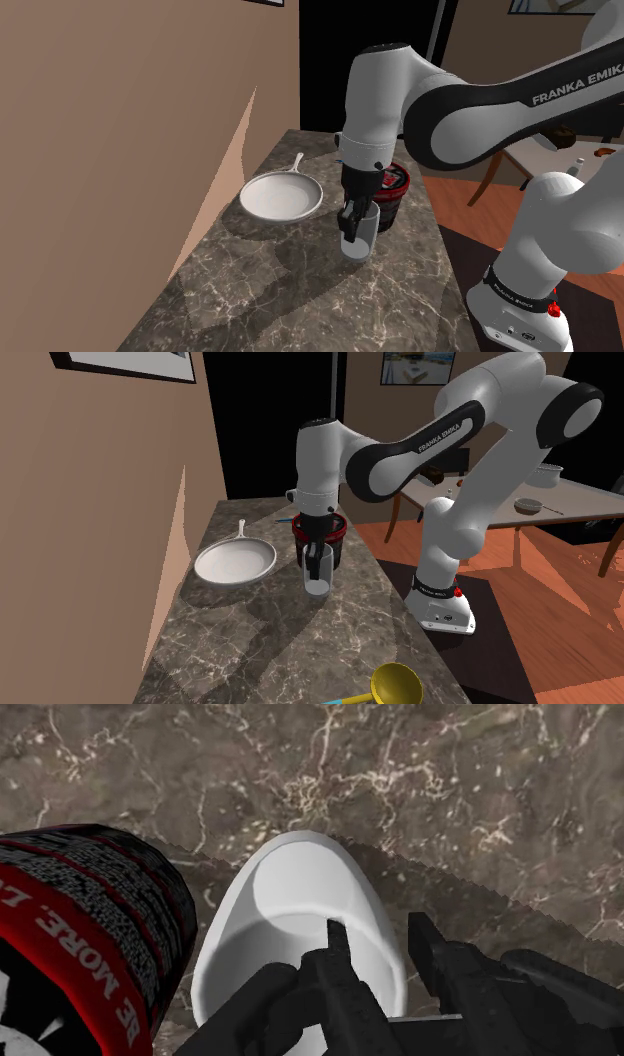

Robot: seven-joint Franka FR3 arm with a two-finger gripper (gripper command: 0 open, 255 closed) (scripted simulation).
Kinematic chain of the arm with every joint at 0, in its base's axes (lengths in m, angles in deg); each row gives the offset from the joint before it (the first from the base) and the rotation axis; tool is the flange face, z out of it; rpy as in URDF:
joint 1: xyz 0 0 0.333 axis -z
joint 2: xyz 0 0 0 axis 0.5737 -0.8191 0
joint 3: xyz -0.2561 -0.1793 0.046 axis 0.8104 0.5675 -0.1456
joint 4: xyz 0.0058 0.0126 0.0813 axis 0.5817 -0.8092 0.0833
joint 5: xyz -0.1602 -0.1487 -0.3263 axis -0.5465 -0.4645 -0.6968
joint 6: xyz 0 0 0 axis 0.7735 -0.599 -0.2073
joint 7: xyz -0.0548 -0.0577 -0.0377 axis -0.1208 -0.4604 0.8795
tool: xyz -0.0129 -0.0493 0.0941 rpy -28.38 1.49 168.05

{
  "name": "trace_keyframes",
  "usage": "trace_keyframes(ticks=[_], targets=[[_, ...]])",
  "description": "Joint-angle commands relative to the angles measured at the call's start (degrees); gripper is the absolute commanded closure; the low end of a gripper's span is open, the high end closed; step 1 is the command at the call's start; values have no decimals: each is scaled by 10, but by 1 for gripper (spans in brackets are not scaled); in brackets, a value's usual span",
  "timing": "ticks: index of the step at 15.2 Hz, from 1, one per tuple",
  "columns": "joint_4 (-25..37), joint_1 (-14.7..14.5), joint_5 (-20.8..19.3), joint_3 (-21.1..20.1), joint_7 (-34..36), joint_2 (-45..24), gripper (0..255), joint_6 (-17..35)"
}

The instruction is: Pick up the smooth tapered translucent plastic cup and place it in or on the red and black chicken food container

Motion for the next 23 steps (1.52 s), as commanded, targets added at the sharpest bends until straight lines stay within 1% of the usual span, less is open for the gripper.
trace_keyframes(ticks=[1,8,23], targets=[[0,0,0,0,0,0,255,0],[0,0,0,0,0,0,255,0],[96,4,-11,22,1,25,255,-121]])
